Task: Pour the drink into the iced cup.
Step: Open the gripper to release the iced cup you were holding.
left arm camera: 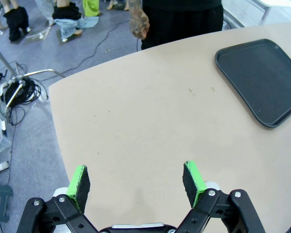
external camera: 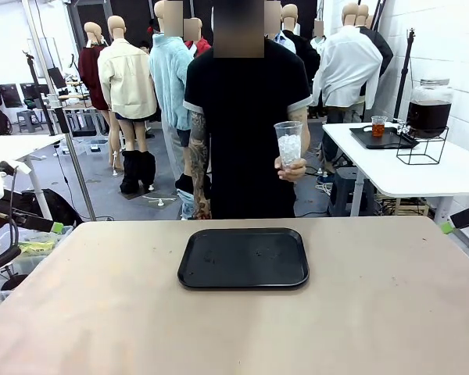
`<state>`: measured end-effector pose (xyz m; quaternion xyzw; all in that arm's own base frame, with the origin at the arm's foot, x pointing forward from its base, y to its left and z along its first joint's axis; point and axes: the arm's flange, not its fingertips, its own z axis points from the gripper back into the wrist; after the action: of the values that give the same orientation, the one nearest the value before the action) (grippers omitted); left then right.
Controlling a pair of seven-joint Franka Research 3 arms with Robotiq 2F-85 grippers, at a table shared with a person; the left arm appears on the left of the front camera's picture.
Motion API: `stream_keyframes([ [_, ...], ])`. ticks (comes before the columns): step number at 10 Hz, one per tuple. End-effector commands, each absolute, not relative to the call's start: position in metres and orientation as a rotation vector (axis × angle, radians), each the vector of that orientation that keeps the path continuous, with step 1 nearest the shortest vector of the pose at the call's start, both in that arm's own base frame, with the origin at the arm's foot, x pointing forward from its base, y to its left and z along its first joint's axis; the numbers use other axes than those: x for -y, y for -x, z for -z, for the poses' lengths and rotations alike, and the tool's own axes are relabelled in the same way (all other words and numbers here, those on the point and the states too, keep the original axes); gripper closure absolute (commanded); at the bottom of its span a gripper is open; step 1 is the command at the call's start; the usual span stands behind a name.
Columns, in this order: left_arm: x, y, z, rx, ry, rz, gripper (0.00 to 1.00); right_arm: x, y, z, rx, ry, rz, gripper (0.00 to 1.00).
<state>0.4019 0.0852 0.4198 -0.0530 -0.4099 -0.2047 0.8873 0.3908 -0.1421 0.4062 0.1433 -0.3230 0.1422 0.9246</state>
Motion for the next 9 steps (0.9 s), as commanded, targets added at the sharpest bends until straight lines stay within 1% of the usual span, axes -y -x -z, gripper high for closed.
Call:
stream_keyframes([
  [1,-0.0852,-0.4014,-0.4174,0.865,0.101,0.418,0.0,0.1373,-0.3937,-0.4047,0.664,-0.304,-0.333,0.0],
  [9,-0.0852,-0.4014,-0.4174,0.865,0.101,0.418,0.0,0.1373,-0.3937,-0.4047,0.664,-0.304,-0.333,0.0],
])
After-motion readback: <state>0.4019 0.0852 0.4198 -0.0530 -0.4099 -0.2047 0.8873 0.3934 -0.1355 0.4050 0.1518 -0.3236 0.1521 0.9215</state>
